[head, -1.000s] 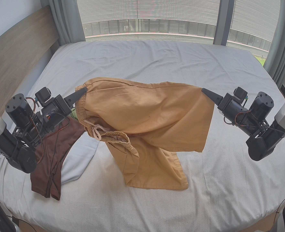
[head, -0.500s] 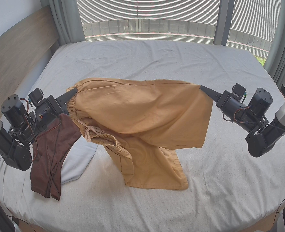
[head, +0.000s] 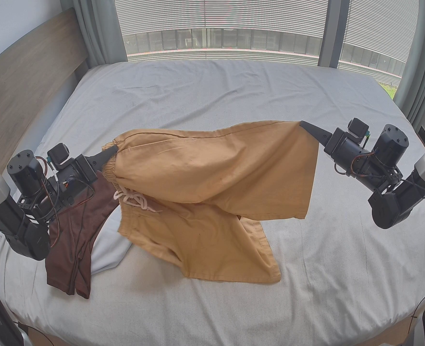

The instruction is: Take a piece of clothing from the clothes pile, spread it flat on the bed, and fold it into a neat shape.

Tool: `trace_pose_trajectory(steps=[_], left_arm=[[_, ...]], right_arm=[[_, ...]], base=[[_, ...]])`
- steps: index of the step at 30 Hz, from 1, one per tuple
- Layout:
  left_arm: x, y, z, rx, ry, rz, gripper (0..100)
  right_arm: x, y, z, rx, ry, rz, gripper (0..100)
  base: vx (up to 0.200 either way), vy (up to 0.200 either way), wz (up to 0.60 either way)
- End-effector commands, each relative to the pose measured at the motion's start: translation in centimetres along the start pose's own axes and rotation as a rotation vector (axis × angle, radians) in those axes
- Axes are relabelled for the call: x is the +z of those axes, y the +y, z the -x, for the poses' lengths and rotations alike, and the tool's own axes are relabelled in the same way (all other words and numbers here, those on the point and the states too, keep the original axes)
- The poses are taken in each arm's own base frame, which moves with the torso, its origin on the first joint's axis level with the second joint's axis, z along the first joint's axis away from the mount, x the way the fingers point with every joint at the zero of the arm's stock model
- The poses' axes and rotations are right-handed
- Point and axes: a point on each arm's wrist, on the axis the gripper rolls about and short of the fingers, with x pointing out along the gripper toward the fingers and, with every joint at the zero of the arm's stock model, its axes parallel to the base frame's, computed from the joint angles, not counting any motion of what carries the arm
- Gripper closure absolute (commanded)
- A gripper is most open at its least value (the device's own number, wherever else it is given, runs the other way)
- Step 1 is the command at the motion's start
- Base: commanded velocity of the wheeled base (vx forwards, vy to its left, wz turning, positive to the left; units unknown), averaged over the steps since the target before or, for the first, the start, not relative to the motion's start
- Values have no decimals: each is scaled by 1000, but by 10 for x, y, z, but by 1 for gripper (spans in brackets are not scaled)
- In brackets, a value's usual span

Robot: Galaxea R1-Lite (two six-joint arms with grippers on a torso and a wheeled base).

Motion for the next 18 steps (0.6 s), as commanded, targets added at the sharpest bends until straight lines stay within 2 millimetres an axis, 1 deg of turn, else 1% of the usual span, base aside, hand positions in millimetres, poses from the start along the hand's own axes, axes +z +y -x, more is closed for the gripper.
trace_pose_trajectory(steps=[1,6,12,18], left_arm=[[-6,2,-4,-2,15,2,100],[-5,0,-5,-9,12,-1,100],[0,-1,-8,-15,-9,-15,100],[1,0,-11,-16,-16,-21,100]], right_arm=[[2,1,3,-4,-4,3,100],[1,0,4,-6,-2,3,100],[6,-5,8,-23,-14,11,100],[7,-10,10,-37,-15,20,100]], base=[[0,0,0],[0,0,0],[0,0,0],[0,0,0]])
